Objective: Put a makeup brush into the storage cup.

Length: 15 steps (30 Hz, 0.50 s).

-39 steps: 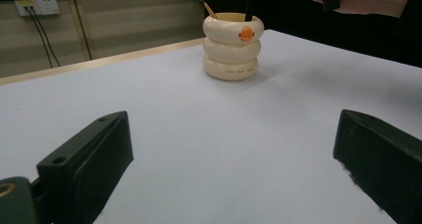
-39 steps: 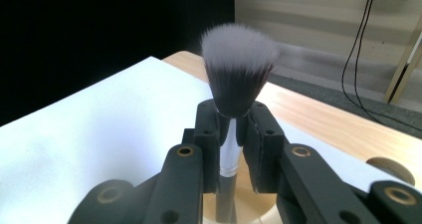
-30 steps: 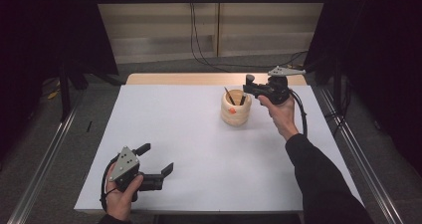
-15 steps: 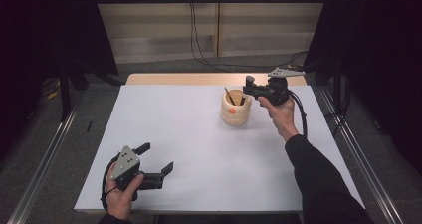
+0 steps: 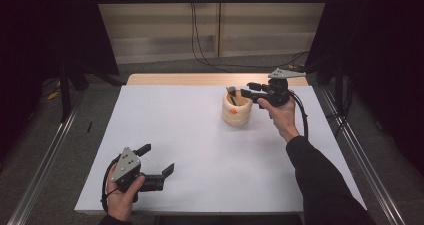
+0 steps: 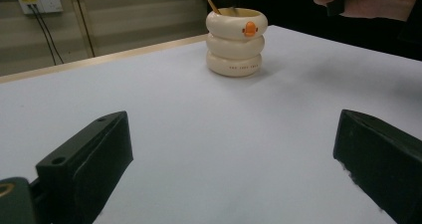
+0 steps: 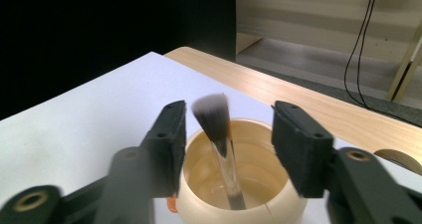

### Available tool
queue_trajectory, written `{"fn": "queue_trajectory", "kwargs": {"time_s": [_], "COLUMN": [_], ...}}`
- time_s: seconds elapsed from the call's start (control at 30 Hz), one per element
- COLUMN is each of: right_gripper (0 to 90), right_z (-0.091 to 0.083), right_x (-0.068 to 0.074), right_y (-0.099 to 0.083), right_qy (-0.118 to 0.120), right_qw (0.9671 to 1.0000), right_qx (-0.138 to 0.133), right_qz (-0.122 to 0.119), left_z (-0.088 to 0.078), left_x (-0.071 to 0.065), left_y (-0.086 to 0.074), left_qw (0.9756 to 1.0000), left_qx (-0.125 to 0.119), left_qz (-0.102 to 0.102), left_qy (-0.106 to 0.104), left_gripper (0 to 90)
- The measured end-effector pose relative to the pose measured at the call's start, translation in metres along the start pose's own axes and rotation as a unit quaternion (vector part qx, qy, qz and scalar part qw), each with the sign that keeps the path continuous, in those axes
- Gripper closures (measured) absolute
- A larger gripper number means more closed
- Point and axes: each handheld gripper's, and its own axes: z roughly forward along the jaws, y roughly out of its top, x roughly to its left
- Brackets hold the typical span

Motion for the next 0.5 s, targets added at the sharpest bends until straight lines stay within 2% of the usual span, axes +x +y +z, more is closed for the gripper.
{"fn": "queue_trajectory", "kwargs": {"time_s": [0.1, 0.3, 0.33, 0.5], "right_gripper": [27.5, 5.6, 3.6, 6.2], "right_z": [0.0005, -0.0001, 0.0, -0.0027], "right_x": [0.0005, -0.002, -0.0028, -0.0039], "right_y": [-0.0007, -0.0037, -0.0047, -0.0054], "right_qy": [-0.009, -0.015, -0.015, -0.033], "right_qw": [1.0, 0.9997, 0.9997, 0.9992], "right_qx": [-0.001, -0.016, -0.015, -0.019], "right_qz": [0.001, 0.014, 0.008, 0.013], "left_z": [-0.0001, -0.0001, -0.0001, -0.0008], "left_x": [0.0002, 0.0009, 0.0006, 0.0011], "left_y": [-0.0001, -0.0001, -0.0001, -0.0007], "left_qw": [1.0, 1.0, 1.0, 1.0], "left_qx": [0.0, 0.0, 0.0, -0.001], "left_qz": [0.0, 0.001, 0.001, -0.004], "left_qy": [0.001, -0.003, 0.0, 0.002], "left_gripper": [1.9, 1.9, 1.9, 1.9]}}
